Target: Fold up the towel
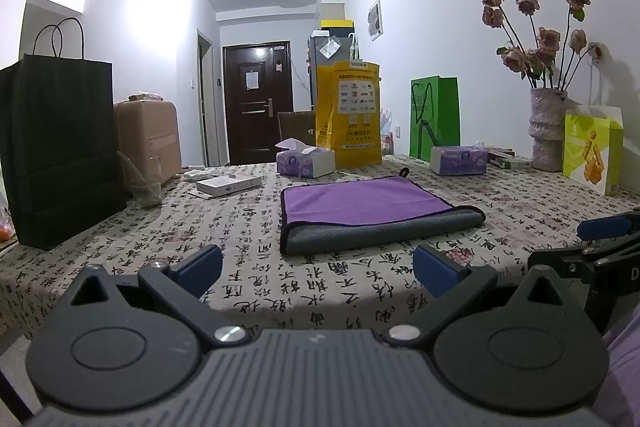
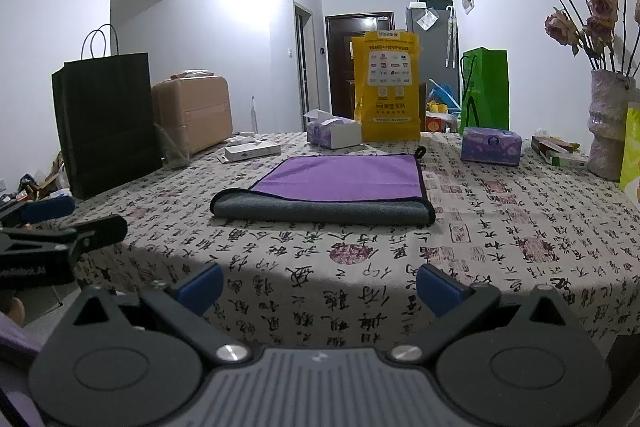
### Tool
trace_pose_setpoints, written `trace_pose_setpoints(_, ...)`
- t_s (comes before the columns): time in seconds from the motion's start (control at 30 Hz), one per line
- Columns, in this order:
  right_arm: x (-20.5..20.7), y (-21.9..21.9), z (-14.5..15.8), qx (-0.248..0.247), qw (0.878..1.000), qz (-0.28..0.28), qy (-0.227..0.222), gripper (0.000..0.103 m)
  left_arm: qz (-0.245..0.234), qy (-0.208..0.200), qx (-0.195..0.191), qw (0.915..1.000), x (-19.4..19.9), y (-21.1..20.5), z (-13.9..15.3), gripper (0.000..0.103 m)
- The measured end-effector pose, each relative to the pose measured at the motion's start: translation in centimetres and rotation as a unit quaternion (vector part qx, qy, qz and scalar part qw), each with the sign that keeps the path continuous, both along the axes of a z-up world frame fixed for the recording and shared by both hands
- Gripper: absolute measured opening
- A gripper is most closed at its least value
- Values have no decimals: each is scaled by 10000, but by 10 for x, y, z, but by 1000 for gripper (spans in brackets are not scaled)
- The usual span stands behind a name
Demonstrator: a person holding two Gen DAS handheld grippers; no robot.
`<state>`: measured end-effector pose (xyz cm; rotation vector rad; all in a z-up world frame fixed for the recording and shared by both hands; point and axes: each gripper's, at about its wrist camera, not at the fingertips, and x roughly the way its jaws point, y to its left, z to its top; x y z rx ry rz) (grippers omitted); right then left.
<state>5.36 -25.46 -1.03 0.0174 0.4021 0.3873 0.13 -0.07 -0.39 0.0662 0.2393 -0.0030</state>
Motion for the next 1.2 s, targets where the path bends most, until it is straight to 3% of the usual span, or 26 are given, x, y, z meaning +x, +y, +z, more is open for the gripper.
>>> trace_pose_setpoints(1.2, 8, -1, -3, 2, 9999, -117, -69, 103, -33, 183, -66, 9998, 14, 3, -3, 103)
